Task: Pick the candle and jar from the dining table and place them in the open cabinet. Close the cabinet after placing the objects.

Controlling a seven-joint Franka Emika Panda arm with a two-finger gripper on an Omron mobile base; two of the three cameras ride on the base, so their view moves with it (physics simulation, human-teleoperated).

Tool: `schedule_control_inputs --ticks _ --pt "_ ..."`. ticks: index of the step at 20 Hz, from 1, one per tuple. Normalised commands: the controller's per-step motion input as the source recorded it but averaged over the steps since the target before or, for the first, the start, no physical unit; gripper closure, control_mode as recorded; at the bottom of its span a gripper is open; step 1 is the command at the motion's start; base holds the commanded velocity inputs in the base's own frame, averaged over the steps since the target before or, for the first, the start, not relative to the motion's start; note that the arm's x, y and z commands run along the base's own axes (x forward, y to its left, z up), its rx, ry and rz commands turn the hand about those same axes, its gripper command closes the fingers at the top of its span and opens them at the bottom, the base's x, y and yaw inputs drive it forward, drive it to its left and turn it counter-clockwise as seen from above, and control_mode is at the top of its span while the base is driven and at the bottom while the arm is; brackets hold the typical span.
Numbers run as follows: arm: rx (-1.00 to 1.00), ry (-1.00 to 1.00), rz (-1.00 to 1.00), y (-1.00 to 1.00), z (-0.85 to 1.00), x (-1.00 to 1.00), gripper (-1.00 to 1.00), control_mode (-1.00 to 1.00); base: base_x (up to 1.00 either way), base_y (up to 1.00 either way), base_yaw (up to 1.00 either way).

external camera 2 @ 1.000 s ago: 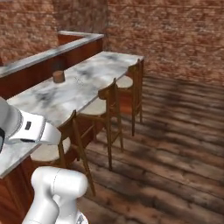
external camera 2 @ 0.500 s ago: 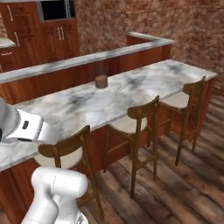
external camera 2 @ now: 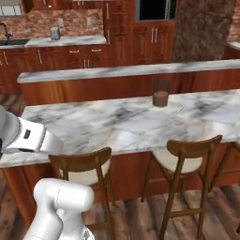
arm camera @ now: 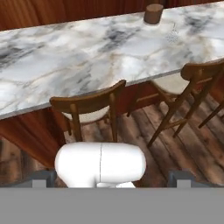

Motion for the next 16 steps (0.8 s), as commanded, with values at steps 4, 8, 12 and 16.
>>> schedule_control_inputs --ticks 4,8,12,16 --pt "0.00 0.00 0.00 0.00 0.00 0.00 -1.00 1.00 0.18 -1.00 0.49" --pt "0.00 0.00 0.00 0.00 0.00 0.00 -1.00 1.00 -0.63 -0.88 0.26" --pt "0.00 0.00 0.00 0.00 0.00 0.00 -1.00 1.00 -0.43 -0.64 0.22" --pt "0.00 0.00 0.00 0.00 0.00 0.00 -1.00 1.00 0.40 -0.42 0.21"
